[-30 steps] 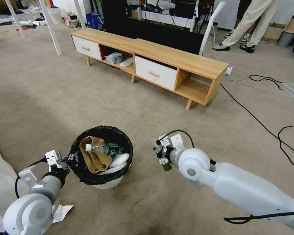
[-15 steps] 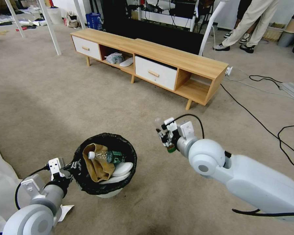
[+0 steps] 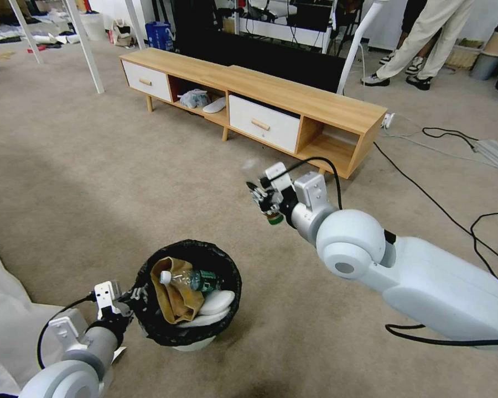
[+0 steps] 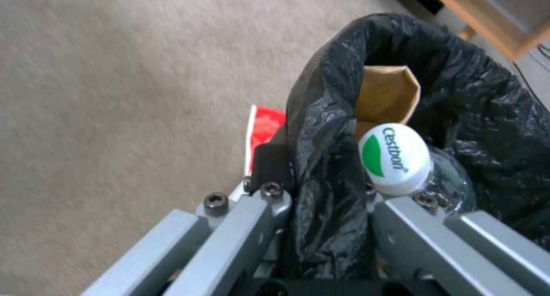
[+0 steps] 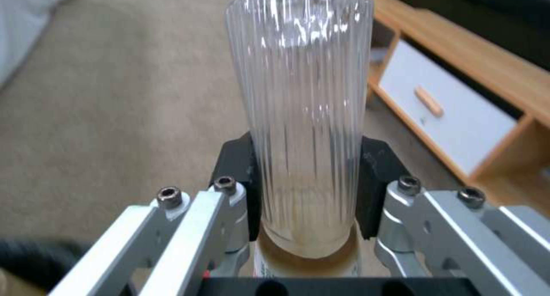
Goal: Pick up the trash bin and place the garbage on the floor into it.
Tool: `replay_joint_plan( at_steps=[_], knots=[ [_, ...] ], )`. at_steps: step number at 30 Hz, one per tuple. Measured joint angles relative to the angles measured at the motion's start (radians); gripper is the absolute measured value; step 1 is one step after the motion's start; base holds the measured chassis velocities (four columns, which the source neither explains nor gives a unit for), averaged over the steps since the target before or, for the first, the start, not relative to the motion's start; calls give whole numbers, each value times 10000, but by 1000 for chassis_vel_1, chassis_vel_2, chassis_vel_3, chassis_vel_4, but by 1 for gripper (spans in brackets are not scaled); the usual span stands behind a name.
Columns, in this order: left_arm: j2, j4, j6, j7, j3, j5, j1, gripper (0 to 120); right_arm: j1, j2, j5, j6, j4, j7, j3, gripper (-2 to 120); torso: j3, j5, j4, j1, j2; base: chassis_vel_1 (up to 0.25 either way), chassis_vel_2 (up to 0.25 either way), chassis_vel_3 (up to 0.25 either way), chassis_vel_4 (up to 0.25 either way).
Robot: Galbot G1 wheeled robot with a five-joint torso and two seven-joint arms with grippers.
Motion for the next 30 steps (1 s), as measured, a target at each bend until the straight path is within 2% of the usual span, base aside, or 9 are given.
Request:
replay_joint_plan(
  at_steps=[9, 12, 20, 25, 30],
  knots=[
    [7, 231, 100, 72, 532, -72, -145, 0, 389, 274, -63, 285, 273, -413, -129, 28, 1, 1, 0, 0, 0, 0, 0, 0, 0],
    [-46, 442, 218, 47, 991, -361, -458, 0, 569, 406, -59, 460, 440, -746, -209, 28, 0, 1, 0, 0, 0, 0, 0, 0, 0],
    [-286, 624, 335, -10, 1504, -924, -738, 0, 442, 435, -17, 614, 789, -924, -447, 28, 0, 1, 0, 0, 0, 0, 0, 0, 0],
    [-419, 485, 431, -175, 1633, -1373, -818, 0, -45, 147, -302, 669, 1081, -1134, -600, 28, 0, 3, 0, 0, 0, 0, 0, 0, 0],
    [-460, 245, 545, -535, 1481, -2043, -929, 0, -597, -125, -582, 716, 1211, -1258, -593, 28, 0, 4, -1, 0, 0, 0, 0, 0, 0]
  ],
)
